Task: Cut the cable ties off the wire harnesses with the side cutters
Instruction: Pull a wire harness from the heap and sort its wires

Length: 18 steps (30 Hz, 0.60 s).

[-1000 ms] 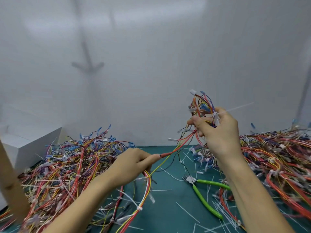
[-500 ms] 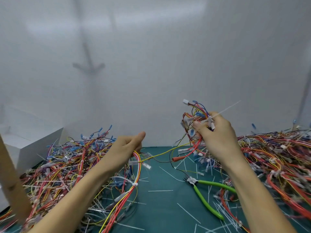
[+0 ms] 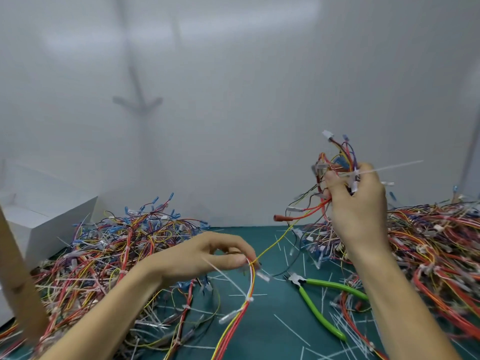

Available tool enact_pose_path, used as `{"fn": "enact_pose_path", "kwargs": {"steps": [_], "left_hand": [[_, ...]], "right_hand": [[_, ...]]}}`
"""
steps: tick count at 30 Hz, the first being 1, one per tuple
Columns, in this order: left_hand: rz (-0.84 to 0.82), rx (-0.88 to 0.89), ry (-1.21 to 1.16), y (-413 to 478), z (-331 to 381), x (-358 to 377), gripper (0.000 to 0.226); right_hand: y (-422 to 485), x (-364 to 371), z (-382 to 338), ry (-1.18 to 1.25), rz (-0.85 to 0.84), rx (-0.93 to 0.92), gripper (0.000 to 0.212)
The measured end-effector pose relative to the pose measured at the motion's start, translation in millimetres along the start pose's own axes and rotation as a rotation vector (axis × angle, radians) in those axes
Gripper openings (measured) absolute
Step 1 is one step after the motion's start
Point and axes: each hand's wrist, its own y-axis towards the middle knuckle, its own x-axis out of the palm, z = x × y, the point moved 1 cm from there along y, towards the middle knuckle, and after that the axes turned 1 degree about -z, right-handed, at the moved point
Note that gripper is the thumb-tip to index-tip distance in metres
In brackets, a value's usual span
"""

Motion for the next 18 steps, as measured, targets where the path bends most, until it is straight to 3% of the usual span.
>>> {"fn": "enact_pose_path", "kwargs": {"steps": [9, 13, 18], "left_hand": [[0.118, 0.193, 0.144, 7.5, 10.2, 12.5, 0.008], [0.216, 0.195, 0.125, 6.3, 11.4, 19.3, 0.016], [0.18, 0.151, 0.158, 4.9, 9.9, 24.3, 0.017]], "right_hand": [[-3.2, 3.3, -3.5, 0.008, -0.054, 0.006, 0.01], [-8.1, 9.1, -6.1, -0.021, -0.109, 0.0, 0.008], [-13.6, 17.9, -10.3, 0.027, -0.17, -0.016, 0.004]]}}
